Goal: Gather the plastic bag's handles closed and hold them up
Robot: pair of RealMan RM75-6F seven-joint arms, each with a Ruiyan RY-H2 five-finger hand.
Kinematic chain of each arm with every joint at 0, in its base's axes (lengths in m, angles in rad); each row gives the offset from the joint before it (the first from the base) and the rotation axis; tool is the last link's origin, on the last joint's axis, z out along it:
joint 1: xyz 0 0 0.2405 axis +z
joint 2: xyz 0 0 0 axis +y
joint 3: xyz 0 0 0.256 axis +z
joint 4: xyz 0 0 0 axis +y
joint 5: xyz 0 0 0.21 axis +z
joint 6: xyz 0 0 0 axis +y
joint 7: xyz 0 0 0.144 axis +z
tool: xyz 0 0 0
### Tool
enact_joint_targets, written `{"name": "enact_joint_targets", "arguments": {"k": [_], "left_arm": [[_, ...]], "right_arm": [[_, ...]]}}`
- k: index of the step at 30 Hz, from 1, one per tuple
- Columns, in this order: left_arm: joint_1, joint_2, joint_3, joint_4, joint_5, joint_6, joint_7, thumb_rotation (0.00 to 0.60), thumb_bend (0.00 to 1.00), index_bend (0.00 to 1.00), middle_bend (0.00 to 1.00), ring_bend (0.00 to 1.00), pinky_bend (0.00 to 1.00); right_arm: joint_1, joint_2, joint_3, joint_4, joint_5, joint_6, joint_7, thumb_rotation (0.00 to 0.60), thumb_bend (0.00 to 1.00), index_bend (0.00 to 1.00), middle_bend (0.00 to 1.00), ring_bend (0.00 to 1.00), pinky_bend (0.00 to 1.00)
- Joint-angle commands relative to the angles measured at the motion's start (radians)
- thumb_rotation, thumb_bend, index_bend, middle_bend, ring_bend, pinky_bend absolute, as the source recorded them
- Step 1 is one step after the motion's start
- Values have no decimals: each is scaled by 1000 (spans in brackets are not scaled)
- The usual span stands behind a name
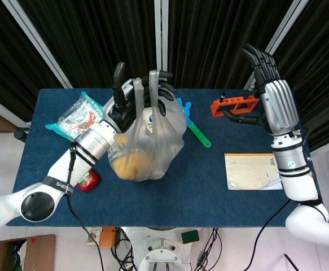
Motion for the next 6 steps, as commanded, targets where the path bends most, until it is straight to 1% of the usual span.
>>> {"name": "enact_joint_targets", "arguments": {"k": [1, 3, 6], "left_arm": [[-24, 30, -22, 14, -35, 21, 19, 13, 30, 288, 403, 398, 564], [-33, 50, -34, 20, -55, 29, 26, 15, 30, 288, 403, 398, 564], [-35, 68, -34, 18, -75, 40, 38, 17, 30, 289, 404, 398, 565]], "right_arm": [[-26, 22, -3, -6, -23, 16, 29, 600, 61, 0, 0, 0, 0], [-39, 33, -4, -6, -33, 21, 48, 600, 61, 0, 0, 0, 0], [-53, 43, -8, -3, -43, 24, 71, 600, 61, 0, 0, 0, 0]]}}
